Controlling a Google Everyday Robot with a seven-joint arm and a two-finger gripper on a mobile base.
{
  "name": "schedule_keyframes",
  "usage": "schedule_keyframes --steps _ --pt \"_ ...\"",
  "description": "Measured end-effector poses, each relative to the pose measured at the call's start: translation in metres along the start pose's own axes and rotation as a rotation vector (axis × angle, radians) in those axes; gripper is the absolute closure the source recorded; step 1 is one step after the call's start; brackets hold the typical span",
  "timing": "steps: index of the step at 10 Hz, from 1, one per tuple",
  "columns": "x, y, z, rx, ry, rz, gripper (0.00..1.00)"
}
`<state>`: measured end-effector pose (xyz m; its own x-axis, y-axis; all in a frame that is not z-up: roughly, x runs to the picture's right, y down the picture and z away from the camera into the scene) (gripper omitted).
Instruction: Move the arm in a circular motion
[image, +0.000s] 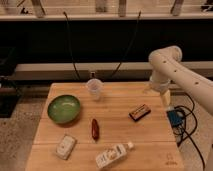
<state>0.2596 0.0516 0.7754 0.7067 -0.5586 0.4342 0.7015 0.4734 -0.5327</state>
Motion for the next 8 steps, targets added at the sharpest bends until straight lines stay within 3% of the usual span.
schedule_keyframes --steps 8 --pt "-0.044 -0.072 -0.003 0.024 -0.001 -0.124 0.2"
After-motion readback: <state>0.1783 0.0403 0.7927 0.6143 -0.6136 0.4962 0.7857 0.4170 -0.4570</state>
